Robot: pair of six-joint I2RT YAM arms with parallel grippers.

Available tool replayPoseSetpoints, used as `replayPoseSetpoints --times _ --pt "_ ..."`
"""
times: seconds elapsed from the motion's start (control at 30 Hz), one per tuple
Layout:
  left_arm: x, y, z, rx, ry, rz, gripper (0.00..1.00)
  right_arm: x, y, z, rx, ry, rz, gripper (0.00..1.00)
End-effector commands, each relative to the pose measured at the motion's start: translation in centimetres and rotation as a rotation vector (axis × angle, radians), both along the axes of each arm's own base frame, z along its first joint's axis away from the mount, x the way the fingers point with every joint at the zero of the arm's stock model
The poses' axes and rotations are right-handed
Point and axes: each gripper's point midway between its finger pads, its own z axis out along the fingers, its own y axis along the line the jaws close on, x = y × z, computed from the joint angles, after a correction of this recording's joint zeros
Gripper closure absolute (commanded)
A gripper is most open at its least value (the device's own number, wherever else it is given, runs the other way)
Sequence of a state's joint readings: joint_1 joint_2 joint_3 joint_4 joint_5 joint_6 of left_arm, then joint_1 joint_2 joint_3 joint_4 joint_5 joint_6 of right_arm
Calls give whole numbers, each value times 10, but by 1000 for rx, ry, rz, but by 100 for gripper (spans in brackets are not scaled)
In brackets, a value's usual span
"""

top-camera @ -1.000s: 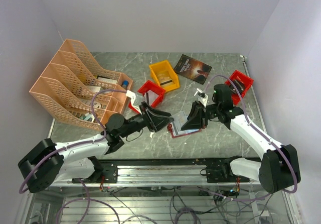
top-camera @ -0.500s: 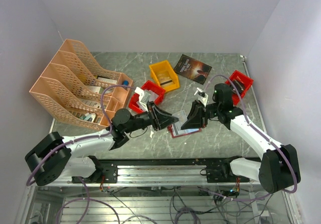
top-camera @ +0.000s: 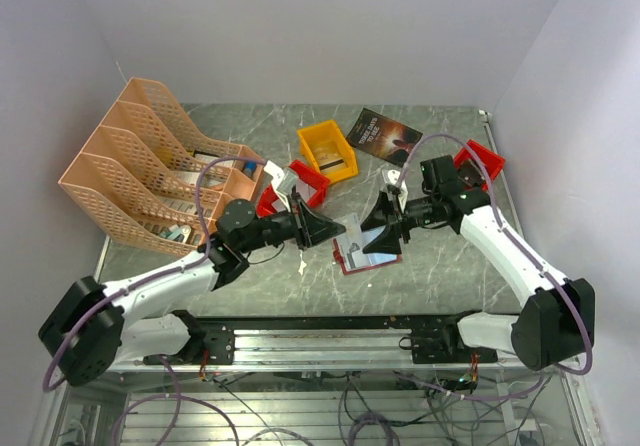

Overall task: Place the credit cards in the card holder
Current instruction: Pick up the credit card from the storage box, then adjust the card holder at the center of the board.

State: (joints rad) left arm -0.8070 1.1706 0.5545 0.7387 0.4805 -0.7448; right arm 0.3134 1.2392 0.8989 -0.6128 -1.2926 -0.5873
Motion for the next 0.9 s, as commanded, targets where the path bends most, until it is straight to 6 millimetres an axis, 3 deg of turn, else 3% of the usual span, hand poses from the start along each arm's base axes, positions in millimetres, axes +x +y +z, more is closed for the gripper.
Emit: replayPoseSetpoints --times 0.0,0.1,0.2,0.33,0.43,0.6,0.87 --pt "-7 17 -11 58 51 3 93 28 -43 -21 -289 -328 -36 38" --pt "-10 28 -36 59 166 57 93 48 -69 -22 -375 -557 -114 32" --pt "-14 37 -51 9 235 110 93 44 -69 -30 -364 -723 -15 28" --pt "-19 44 -60 -29 257 151 93 50 -52 -52 -303 -708 85 50" --pt "-21 43 -60 -36 255 178 93 80 -47 -68 -352 -693 50 72" --pt "-19 42 -68 -45 265 197 93 115 -51 -98 -475 -693 0 100" --pt "-12 32 -83 -25 279 196 93 141 -39 -132 -544 -710 34 100"
